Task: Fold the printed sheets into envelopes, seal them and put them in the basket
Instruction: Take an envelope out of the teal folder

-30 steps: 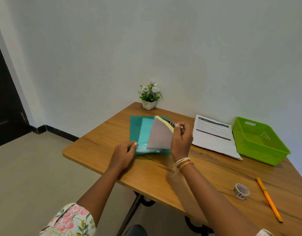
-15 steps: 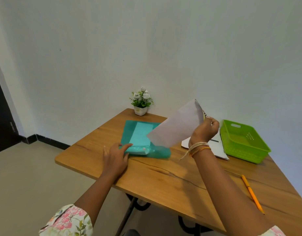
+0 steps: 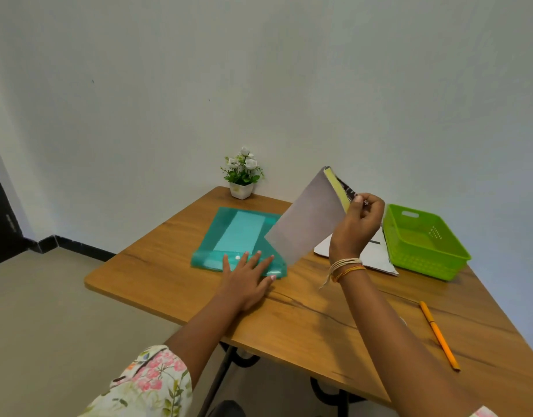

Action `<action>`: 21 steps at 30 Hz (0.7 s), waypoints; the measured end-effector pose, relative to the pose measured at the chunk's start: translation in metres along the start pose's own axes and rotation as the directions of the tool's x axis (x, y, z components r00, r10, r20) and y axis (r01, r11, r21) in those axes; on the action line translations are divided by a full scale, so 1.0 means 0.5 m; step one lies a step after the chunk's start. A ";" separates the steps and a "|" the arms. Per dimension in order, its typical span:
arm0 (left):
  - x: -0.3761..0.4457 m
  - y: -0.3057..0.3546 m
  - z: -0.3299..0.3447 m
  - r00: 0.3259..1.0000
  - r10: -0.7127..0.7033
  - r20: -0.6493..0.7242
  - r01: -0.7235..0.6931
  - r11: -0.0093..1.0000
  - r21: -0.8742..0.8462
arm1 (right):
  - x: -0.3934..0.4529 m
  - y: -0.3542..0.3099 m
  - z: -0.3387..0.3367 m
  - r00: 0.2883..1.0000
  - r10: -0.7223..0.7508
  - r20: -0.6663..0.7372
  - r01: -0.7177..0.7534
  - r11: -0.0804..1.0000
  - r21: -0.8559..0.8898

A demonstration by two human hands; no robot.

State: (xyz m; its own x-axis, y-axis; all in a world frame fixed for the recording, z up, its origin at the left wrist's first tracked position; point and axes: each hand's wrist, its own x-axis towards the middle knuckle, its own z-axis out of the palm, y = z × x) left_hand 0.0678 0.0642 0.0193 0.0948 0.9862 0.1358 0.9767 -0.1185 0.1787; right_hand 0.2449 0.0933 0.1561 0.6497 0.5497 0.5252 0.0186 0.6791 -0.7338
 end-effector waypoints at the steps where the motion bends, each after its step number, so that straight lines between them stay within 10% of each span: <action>1: 0.000 -0.013 0.001 1.000 -0.015 0.021 0.015 1.000 -0.009 | 0.008 -0.003 -0.001 1.000 -0.017 -0.011 0.018 1.000 0.010; 9: 0.002 -0.114 -0.020 0.961 -0.266 -0.080 0.269 0.963 0.031 | -0.020 0.012 -0.017 0.954 -0.073 0.290 0.067 0.997 0.031; 16: -0.003 -0.087 -0.013 0.944 -0.269 -0.189 0.255 0.962 -0.099 | -0.100 0.114 -0.090 0.610 0.093 0.787 0.237 0.926 -0.294; 21: -0.005 -0.087 -0.002 0.962 -0.248 -0.112 0.249 0.969 -0.014 | -0.126 0.178 -0.129 0.505 0.329 0.798 0.256 0.826 -0.502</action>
State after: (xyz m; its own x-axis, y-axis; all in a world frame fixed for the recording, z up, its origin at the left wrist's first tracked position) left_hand 0.0251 0.0668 0.0121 -0.1730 0.9654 0.1953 0.9669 0.1288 0.2201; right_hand 0.2547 0.0876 0.0299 -0.2723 0.8892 0.3676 0.5636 0.4571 -0.6880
